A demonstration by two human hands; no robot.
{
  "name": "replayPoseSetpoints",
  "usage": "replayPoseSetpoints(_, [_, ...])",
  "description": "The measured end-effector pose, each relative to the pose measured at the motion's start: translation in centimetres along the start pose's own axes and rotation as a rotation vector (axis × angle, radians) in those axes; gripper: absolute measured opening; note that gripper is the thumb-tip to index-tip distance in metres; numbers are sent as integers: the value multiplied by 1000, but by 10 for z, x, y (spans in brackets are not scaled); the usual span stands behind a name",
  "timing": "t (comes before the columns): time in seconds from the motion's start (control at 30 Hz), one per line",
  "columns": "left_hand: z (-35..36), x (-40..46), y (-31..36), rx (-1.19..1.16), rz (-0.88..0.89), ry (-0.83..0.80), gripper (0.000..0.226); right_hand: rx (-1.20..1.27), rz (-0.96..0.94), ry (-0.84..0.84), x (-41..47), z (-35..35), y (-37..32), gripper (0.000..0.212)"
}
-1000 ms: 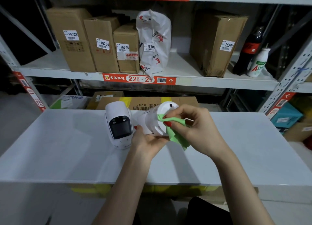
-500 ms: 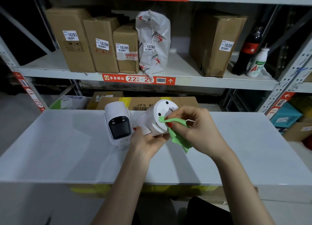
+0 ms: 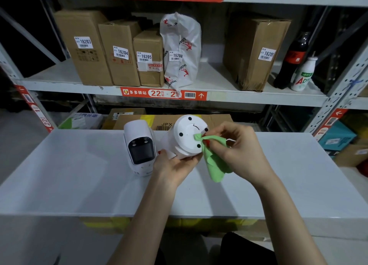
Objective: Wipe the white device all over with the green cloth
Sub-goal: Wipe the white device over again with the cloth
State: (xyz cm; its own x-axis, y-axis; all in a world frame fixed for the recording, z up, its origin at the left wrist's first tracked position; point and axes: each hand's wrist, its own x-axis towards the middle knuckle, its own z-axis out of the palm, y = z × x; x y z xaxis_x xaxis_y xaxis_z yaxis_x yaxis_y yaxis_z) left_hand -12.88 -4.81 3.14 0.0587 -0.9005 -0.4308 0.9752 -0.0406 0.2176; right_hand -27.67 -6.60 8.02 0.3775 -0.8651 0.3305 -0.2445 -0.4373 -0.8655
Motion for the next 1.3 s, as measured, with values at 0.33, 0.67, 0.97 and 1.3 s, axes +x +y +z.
replayPoseSetpoints(0.33, [-3,2,3,-55,-50,11,50,7,-16,-101,-2,1,-3,15])
replayPoseSetpoints(0.67, [-4,1,5,-117,-106,24,50,-54,-16,11,0,1,1,20])
replayPoseSetpoints(0.97, [-2,-4,4,-118,-118,20,45,-75,-7,100,1,1,5,27])
replayPoseSetpoints(1.3, [1,-8,2,-129,-115,53,48,-44,9,69,1,3,4,18])
